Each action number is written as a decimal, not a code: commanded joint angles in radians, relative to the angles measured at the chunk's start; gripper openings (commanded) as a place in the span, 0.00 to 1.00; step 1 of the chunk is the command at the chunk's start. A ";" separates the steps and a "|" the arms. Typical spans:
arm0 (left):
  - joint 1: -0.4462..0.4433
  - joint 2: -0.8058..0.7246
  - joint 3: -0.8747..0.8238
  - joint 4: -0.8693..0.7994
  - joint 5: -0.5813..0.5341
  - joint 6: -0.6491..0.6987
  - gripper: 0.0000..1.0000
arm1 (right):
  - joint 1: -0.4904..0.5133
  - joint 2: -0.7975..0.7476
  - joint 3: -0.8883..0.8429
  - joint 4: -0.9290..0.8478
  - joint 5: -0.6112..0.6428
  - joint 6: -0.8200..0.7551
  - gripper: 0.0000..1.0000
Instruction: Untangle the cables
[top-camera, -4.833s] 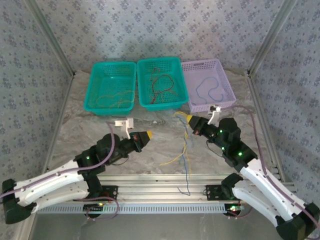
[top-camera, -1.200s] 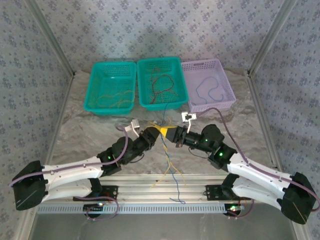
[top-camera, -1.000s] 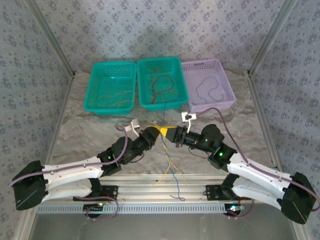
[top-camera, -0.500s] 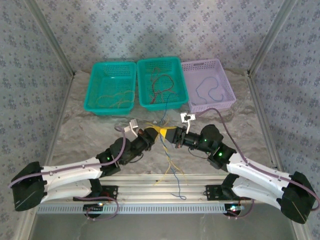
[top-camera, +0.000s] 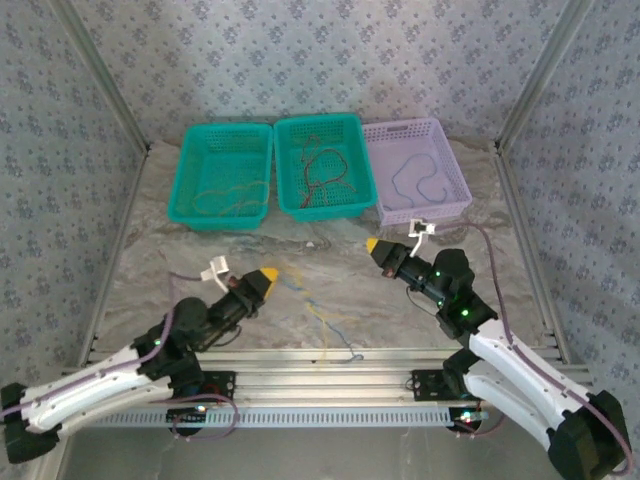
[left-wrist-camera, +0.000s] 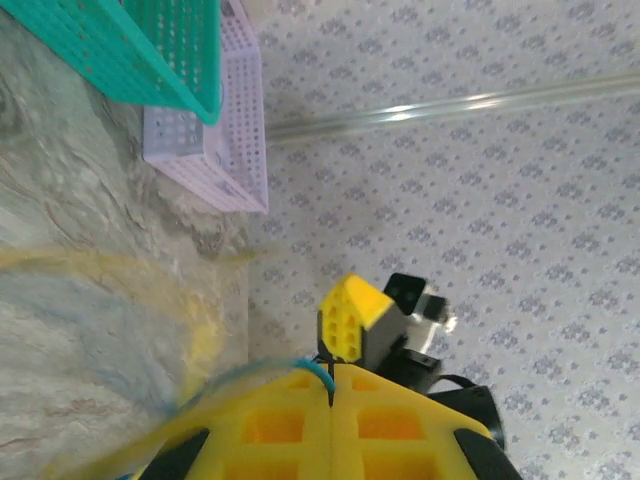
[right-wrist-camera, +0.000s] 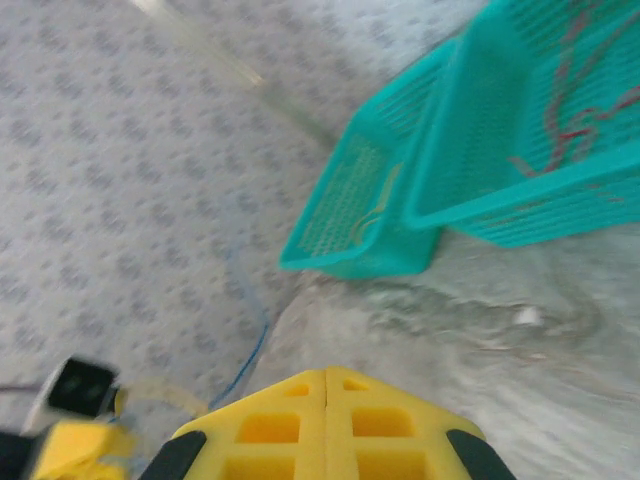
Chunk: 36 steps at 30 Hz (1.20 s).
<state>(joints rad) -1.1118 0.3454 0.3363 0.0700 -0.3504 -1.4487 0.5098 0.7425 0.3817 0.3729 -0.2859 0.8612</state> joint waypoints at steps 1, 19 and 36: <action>0.018 -0.163 0.033 -0.318 -0.082 0.032 0.00 | -0.061 -0.023 -0.029 -0.046 0.016 0.034 0.00; 0.084 -0.020 0.154 -0.313 -0.014 0.128 0.00 | 0.362 0.358 0.218 -0.095 -0.191 -0.407 0.42; 0.224 0.127 0.217 -0.218 0.131 0.159 0.00 | 0.507 0.584 0.218 -0.068 0.029 -0.509 0.42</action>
<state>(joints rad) -0.8936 0.4660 0.5259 -0.2131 -0.2600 -1.3010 1.0092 1.3109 0.5842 0.2649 -0.3370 0.3695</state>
